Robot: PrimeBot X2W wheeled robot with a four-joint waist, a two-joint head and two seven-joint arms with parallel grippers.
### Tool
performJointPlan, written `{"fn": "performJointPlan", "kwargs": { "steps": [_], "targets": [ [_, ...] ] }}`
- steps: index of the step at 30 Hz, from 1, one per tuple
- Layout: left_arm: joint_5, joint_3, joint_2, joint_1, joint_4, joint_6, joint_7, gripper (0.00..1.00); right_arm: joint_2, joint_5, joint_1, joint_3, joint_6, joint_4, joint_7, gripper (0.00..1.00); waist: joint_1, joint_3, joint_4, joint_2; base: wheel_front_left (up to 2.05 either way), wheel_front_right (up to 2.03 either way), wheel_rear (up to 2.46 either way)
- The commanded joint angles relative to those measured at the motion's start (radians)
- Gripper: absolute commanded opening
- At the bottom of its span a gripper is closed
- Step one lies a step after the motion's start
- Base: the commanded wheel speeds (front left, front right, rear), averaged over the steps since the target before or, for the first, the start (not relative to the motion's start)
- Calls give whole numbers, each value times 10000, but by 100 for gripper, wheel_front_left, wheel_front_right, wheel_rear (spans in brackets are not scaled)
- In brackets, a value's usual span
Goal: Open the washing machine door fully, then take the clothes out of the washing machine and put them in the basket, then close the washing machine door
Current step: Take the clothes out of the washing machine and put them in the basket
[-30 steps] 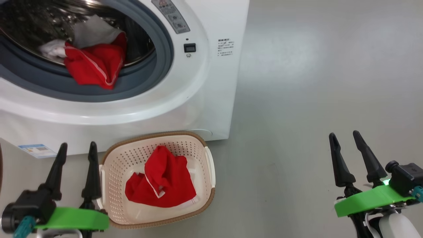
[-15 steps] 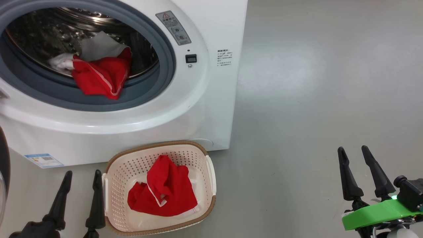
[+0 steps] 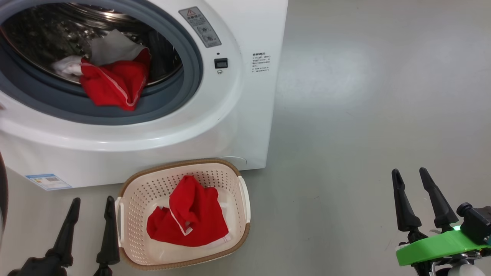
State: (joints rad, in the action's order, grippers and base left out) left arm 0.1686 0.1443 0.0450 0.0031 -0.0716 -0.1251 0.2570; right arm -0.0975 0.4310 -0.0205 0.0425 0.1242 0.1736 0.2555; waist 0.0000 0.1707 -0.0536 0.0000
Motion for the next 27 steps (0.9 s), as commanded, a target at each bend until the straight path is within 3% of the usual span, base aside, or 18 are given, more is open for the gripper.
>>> {"fn": "performJointPlan", "kwargs": {
  "steps": [1, 18, 27],
  "targets": [
    [30, 383, 56, -136, 230, -56, 47, 100, -134, -47, -186, -244, 65, -268, 63, 100, 0, 22, -10, 0, 0, 0, 0],
    [98, 337, 54, -933, -260, -56, 47, 100, 72, -95, -607, -348, 65, -337, 63, 100, 0, 701, -55, 0, 0, 0, 0],
    [135, -117, 189, -2440, -1289, -56, 47, 100, 187, -112, -984, -316, 65, -420, 63, 100, 0, 1543, 88, 0, 0, 0, 0]
  ]
}}
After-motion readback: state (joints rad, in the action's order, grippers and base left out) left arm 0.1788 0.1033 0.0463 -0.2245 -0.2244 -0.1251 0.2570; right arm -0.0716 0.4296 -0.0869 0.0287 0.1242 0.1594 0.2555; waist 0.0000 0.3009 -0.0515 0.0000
